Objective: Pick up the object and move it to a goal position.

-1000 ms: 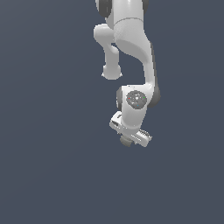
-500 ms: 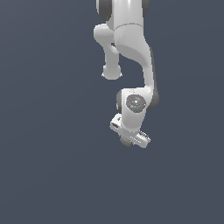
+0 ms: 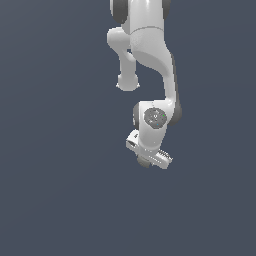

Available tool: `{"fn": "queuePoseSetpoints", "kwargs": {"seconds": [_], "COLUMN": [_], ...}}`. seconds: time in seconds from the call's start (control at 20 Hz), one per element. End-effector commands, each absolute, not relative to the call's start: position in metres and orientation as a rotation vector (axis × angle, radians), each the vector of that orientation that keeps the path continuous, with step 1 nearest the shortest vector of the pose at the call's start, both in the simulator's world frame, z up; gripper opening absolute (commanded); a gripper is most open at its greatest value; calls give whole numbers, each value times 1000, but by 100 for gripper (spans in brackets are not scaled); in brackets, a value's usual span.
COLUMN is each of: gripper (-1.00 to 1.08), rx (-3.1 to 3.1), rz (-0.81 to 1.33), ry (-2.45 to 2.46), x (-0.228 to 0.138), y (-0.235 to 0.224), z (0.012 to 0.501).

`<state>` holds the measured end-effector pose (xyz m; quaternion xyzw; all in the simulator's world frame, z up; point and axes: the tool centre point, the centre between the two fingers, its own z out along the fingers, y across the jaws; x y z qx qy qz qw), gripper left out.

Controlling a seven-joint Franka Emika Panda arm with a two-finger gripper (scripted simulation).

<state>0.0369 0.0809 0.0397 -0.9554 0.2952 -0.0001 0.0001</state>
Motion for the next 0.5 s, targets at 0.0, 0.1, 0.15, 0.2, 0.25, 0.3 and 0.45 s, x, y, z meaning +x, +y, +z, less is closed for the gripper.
{"fn": "queuePoseSetpoints", "kwargs": {"seconds": [0.0, 0.1, 0.15, 0.2, 0.25, 0.3, 0.45], "gripper": [-100, -100, -100, -100, -100, -100, -100], "rx": [-3002, -3002, -3002, -3002, -3002, -3002, -3002], "rz": [0, 0, 0, 0, 0, 0, 0], "ry": [927, 927, 927, 927, 927, 927, 927], "x": [35, 32, 30, 27, 25, 22, 10], "y": [82, 83, 83, 84, 85, 86, 90], "z": [40, 40, 40, 40, 40, 40, 40]}}
